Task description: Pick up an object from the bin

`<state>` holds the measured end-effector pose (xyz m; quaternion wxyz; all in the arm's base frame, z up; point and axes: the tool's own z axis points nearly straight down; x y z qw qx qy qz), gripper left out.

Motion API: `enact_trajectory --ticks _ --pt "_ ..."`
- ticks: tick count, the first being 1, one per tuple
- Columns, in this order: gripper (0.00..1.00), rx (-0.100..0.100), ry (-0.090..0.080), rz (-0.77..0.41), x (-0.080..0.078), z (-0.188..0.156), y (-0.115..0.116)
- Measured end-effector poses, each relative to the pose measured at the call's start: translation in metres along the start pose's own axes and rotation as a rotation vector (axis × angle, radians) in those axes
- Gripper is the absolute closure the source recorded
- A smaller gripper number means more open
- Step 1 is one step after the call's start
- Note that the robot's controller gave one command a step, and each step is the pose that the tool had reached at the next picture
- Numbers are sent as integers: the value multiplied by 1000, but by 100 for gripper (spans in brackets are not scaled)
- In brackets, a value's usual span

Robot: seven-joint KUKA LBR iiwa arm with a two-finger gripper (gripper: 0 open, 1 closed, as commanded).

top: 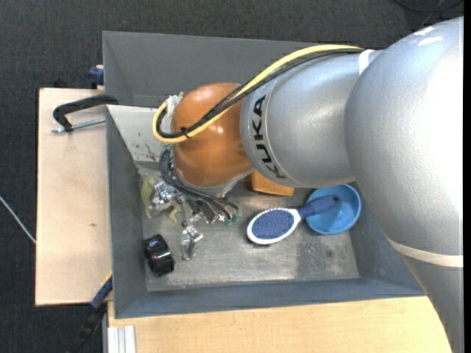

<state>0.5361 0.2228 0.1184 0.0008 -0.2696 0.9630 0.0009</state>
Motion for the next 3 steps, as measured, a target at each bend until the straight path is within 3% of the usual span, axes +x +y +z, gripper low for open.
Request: enact_trajectory --ticks 1,2,3 --pt "0 2 -3 -482 17 46 18" --pt "100 3 -11 -479 15 45 17" --pt "100 5 -10 -761 19 -82 12"
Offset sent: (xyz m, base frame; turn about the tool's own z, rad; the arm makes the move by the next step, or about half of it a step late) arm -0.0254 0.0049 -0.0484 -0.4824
